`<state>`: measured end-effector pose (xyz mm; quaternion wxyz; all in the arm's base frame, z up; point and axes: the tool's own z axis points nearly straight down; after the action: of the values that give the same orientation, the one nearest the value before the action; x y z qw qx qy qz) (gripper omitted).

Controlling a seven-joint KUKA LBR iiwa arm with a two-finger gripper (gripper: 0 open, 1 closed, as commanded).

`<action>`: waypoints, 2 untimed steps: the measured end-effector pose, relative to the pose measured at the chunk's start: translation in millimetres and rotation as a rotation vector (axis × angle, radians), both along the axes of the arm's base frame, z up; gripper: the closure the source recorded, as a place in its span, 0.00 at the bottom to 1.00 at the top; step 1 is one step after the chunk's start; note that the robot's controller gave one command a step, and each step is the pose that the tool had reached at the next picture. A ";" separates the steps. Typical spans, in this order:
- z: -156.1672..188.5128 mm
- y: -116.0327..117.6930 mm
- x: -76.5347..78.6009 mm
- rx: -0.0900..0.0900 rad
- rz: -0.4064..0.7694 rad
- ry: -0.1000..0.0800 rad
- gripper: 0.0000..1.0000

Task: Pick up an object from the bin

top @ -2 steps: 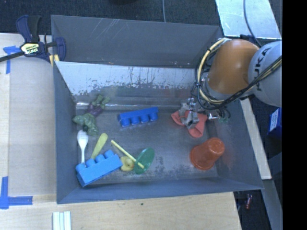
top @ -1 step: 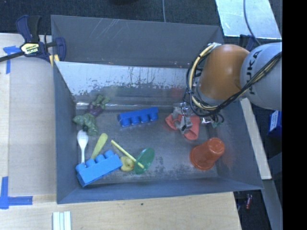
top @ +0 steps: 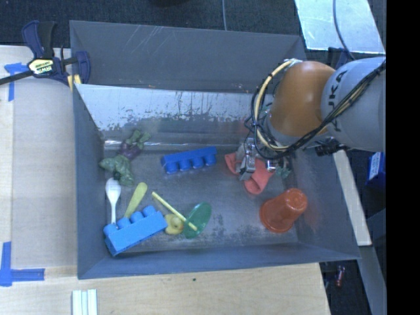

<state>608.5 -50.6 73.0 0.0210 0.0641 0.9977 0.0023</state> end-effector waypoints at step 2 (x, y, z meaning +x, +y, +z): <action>1.7 -59.6 -0.2 0.001 -0.097 -0.004 1.00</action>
Offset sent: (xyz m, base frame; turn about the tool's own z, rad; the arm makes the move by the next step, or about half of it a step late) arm 0.0183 -0.0372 -0.0030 -0.4708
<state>608.3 -110.2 74.7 0.0231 0.1122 0.9934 0.0020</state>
